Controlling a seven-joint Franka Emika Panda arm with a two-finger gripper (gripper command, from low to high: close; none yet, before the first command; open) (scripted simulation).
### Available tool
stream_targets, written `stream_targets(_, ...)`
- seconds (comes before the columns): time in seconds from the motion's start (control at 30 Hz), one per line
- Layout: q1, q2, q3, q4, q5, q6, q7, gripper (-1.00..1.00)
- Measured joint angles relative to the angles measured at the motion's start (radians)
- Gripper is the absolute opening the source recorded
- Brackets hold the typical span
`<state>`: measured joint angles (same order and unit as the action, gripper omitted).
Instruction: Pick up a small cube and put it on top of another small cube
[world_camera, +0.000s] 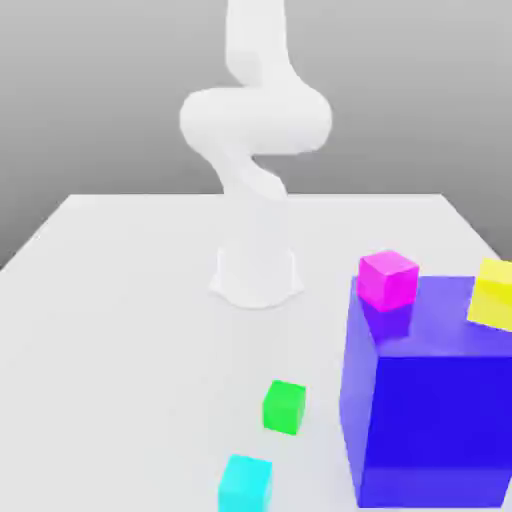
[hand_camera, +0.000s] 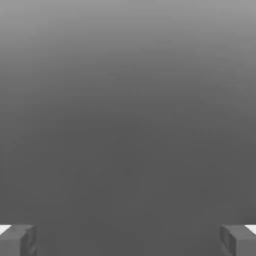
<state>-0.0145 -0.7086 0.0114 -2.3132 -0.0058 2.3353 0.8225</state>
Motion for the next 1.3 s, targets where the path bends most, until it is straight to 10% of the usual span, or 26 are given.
stream_targets(1.0,-0.059,1.092,0.031,-0.115,-0.042,0.477,0.226,0.00)
stream_targets(1.03,-0.055,1.128,0.026,-0.108,-0.046,0.505,0.228,-1.00)
stream_targets(1.3,-0.058,1.114,0.029,-0.111,-0.045,0.494,0.229,-1.00)
